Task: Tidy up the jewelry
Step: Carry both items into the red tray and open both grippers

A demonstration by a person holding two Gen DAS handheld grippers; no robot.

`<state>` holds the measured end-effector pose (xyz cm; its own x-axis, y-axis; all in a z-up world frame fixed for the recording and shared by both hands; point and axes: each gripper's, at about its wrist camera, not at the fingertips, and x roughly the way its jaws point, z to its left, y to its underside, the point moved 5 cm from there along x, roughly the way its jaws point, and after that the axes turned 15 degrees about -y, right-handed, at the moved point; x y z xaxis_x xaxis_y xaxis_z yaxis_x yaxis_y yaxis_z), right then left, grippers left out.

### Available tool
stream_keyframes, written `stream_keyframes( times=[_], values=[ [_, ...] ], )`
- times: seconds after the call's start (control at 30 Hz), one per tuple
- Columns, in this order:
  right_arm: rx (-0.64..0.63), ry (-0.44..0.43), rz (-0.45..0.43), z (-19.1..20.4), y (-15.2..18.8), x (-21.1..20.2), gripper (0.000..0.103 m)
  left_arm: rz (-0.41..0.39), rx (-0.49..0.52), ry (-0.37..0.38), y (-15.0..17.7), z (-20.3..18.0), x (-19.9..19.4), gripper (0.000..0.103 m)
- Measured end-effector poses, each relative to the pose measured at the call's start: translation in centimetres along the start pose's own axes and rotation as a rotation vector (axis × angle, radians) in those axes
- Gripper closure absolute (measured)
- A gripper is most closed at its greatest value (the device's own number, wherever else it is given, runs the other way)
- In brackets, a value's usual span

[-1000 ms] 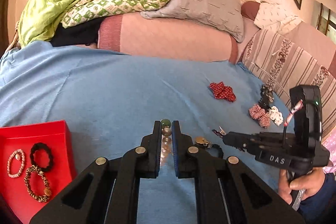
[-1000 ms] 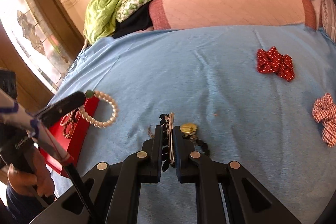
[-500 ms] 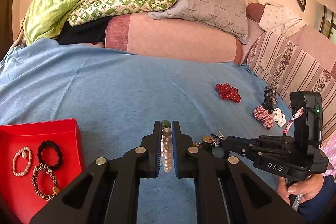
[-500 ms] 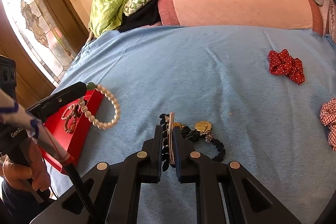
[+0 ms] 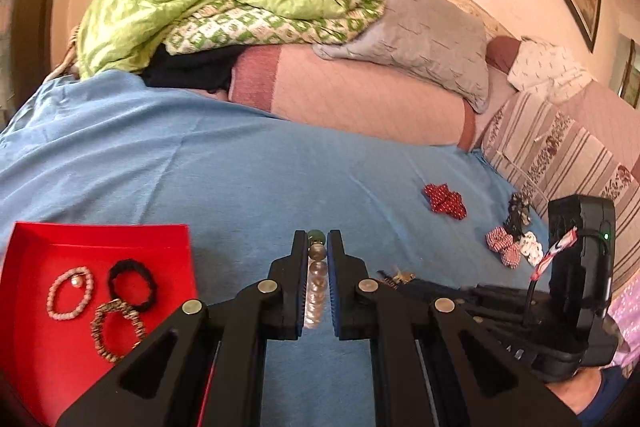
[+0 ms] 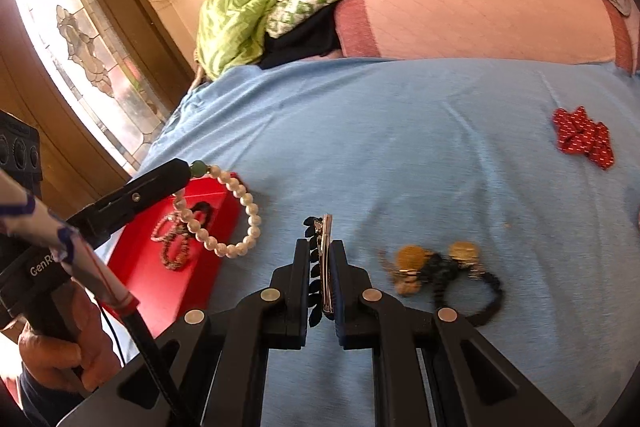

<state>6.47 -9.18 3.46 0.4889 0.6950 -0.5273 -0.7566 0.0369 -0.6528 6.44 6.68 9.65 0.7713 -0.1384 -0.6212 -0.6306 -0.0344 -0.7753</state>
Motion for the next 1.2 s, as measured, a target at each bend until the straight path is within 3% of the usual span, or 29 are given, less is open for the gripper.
stream_keyframes(
  times=[0.47,0.87,1.2],
  values=[
    [-0.124,-0.126,0.079,8.6,2.5,5.7,0.092,-0.021,-0.111,-0.112,1.1,8.7,-3.6,0.094],
    [-0.134,-0.228,0.172,13.0,4.6,10.2,0.092,0.053,-0.216,-0.205,3.6,17.6,-3.2,0.094],
    [-0.149,-0.227,0.271,15.8,6.2,16.1,0.092,0.135,-0.308,-0.278,5.7,22.6,-1.7,0.094]
  ],
)
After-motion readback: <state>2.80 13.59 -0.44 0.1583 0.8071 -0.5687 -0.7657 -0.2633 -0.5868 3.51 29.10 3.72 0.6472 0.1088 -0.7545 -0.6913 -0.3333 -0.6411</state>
